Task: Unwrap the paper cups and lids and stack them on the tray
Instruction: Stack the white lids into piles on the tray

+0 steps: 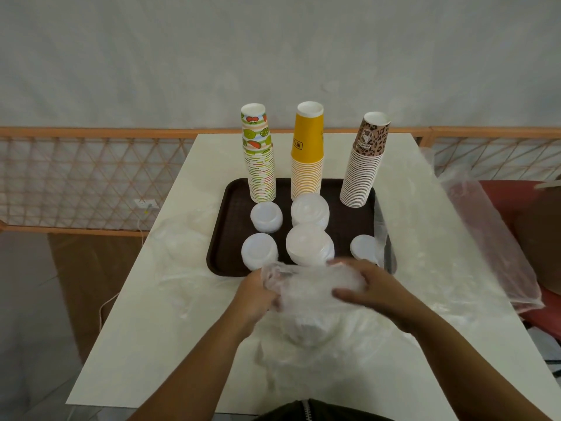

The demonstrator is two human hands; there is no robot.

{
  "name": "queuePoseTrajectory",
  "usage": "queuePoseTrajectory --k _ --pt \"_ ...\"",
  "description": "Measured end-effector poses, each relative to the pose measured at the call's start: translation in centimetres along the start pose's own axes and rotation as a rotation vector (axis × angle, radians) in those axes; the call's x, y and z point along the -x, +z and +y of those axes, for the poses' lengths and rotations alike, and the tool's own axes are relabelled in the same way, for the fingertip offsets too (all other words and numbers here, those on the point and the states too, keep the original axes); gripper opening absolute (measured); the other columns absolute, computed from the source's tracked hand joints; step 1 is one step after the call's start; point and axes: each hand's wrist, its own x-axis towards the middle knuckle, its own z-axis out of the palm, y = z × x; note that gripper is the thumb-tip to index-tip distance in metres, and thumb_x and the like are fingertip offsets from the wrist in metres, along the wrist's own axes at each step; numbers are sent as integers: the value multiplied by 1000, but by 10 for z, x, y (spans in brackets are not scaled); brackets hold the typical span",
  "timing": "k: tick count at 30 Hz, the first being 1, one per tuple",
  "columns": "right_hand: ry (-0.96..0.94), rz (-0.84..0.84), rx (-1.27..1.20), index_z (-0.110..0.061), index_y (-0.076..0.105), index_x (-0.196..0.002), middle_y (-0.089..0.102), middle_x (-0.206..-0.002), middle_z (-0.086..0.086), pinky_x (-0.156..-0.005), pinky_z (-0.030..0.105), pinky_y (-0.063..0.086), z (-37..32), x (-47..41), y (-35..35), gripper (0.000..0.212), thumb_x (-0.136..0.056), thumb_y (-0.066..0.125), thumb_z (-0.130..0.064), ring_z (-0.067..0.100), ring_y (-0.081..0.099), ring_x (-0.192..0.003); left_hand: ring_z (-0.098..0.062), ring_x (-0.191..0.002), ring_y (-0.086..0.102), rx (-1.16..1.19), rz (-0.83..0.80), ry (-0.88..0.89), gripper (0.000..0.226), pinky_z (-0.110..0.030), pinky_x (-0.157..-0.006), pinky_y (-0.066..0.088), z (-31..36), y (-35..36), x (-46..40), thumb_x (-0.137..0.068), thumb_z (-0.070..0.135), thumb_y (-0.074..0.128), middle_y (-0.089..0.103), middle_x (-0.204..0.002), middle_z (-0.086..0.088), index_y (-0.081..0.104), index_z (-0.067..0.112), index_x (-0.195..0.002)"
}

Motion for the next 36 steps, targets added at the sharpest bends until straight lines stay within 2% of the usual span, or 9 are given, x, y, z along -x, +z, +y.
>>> queuePoseTrajectory --k 3,6,9,16,20,22,30,32,36 --pt "67 113 84 -15 63 -98 56 -100 -9 -75 20 44 7 -3 10 19 -88 63 -31 6 54 -88 -26 -87 67 671 -109 -190 33 -35 -66 59 -9 -3 -7 -85 -11 54 69 -99 -15 57 1 -116" --pt "279 50 -907 -6 63 -104 71 -88 3 -70 32 57 11 -3 14 16 -94 52 -12 16 67 -80 -26 -76 67 1004 -117 -329 22 -36 -59 58 -13 -3 -13 -93 -4 44 70 -87 -19 57 -6 -110" --pt "414 54 -1367 7 63 -94 71 -78 16 -57 35 59 23 -5 15 12 -81 64 5 21 71 -66 -20 -72 66 1049 -58 -347 17 -29 -57 57 -14 -4 -18 -94 1 47 69 -82 -15 62 -5 -100" --pt "383 93 -1314 -2 65 -82 63 -69 7 -47 23 51 29 -8 20 22 -89 44 -6 14 61 -54 -18 -98 60 -41 1 30 55 -31 -79 53 -34 -4 -18 -64 16 86 62 -107 1 57 14 -110" --pt "109 9 5 -25 66 -95 60 -98 -7 -72 17 42 22 3 25 14 -83 71 -31 6 56 -85 -18 -86 54 -582 49 162 23 -26 -74 41 -30 1 -16 -87 27 65 58 -91 -6 59 6 -93" --pt "59 86 288 -25 63 -90 55 -101 -3 -71 18 37 24 0 29 11 -83 71 -25 10 53 -88 -21 -88 53 -712 15 39 28 -27 -74 41 -28 5 -16 -97 32 48 54 -97 -8 56 6 -104" --pt "511 64 -1240 8 63 -84 69 -73 16 -51 30 58 17 -2 32 27 -96 39 4 21 69 -62 -25 -76 64 741 -56 -383 19 -34 -64 56 -11 4 -7 -93 15 55 66 -89 -13 64 0 -99" --pt "558 97 -1376 8 62 -96 65 -85 16 -51 33 58 21 -8 31 25 -95 37 5 23 65 -71 -22 -87 65 614 -48 -218 32 -34 -72 56 -6 5 -5 -82 22 71 68 -101 -9 63 4 -108" --pt "422 112 -1309 5 60 -106 63 -99 18 -57 31 59 29 -11 19 18 -93 49 -3 24 65 -76 -7 -89 54 -388 -22 253 55 -13 -68 41 -6 -9 -3 -63 24 87 54 -98 14 51 20 -105"
